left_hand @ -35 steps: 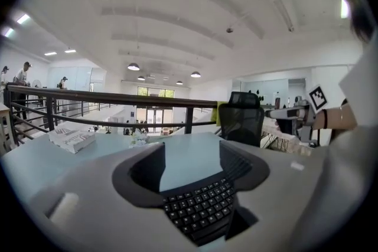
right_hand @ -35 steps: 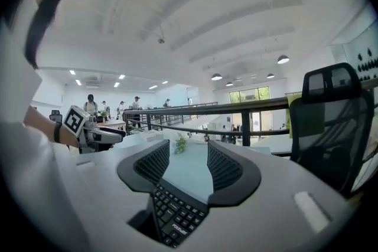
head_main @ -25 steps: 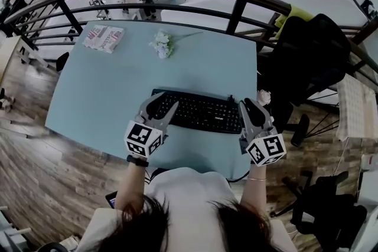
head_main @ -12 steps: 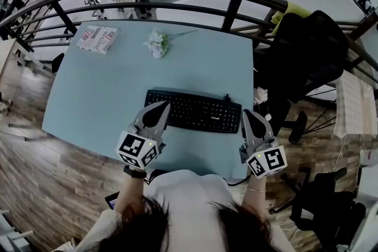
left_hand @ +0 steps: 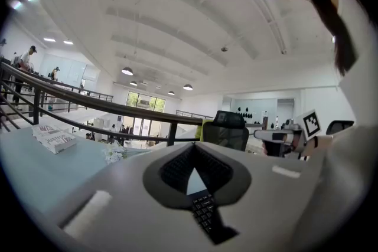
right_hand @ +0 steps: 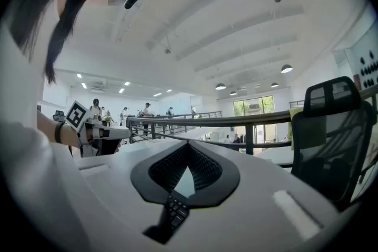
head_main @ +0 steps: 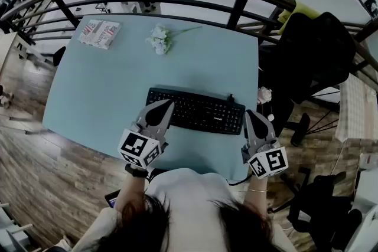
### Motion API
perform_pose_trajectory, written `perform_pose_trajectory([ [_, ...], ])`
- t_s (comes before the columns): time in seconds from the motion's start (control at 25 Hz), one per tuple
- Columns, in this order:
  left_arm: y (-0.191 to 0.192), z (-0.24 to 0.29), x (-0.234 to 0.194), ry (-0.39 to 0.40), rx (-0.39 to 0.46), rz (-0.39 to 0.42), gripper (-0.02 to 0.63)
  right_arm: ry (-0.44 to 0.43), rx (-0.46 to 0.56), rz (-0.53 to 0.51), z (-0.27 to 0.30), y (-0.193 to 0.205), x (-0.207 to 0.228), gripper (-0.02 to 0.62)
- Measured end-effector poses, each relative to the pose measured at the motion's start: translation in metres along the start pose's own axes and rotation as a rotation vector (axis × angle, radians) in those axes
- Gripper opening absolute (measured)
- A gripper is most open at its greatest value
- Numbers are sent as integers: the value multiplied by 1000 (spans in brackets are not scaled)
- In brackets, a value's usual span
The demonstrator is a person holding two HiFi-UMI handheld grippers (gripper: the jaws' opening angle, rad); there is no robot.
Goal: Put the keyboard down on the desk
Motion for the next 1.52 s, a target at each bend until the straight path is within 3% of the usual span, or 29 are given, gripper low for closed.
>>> perform_pose_trajectory([
  [1.52, 2, -5, -15, -17, -9, -11, 57, 28, 1, 41, 7, 6, -2, 0],
])
Point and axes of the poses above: the fingertips, and each gripper's own axes: z forward along the fingers, x to its right, y out of its underside, the point moved 4 cm from there along -z, backward along the fingers, and after that the axes turned 7 degrees about -x, right-handed, at the moved point
